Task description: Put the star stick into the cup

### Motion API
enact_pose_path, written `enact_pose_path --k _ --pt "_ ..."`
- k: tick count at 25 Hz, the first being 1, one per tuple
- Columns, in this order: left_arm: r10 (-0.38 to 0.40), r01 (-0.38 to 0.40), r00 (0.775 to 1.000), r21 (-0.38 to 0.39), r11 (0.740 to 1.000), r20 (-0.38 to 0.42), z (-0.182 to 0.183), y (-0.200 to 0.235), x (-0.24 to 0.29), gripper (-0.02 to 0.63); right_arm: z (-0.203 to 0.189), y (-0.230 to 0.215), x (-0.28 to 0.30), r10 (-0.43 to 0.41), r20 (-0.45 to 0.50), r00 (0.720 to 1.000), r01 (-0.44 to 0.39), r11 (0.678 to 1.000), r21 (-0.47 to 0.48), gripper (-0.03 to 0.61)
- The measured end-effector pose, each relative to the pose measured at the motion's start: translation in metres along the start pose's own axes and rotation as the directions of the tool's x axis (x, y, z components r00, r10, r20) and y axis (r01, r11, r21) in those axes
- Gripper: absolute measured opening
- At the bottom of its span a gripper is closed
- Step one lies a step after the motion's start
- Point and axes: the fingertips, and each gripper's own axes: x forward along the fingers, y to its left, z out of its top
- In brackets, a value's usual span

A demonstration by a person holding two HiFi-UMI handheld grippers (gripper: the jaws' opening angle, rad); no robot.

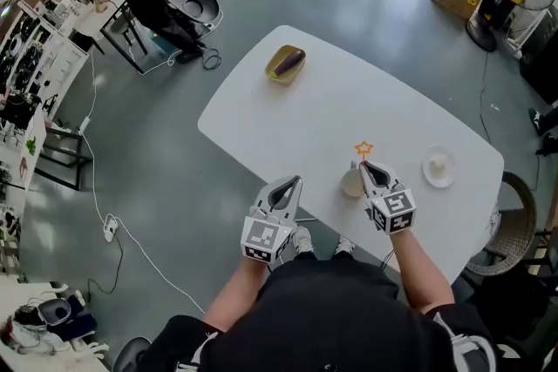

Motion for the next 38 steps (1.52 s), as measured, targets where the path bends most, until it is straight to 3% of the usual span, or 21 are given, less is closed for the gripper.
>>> enact_pose_path --k 12,23,27,32,38 --pt "0.045 -0.046 0.998 -0.014 0.999 -0.041 -0.022 -0.007 -0.004 0.011 -0.030 0.000 0.028 0.066 -0.108 0.992 -0.067 0.998 0.001 0.020" --pt "0.063 -0.061 0.997 0.037 0.997 -0.044 -0.020 -0.001 -0.013 0.011 -0.033 0.008 0.048 0.053 -0.198 0.979 -0.069 0.995 -0.072 0.028" --pt "0.084 -0.083 0.995 0.034 0.996 -0.054 -0.022 0.005 -0.012 0.012 -0.037 0.007 0.050 0.059 -0.214 0.975 -0.078 0.994 -0.082 0.064" --pt "0.071 -0.070 0.996 0.024 0.997 -0.047 -0.018 0.007 -0.011 0.012 -0.022 0.012 0.041 0.061 -0.192 0.979 -0.080 0.993 -0.090 0.064" --pt "0.047 -0.047 0.998 0.022 0.999 -0.034 -0.011 0.003 -0.004 0.011 0.018 0.023 0.016 0.062 -0.077 0.995 -0.070 0.993 -0.095 0.064"
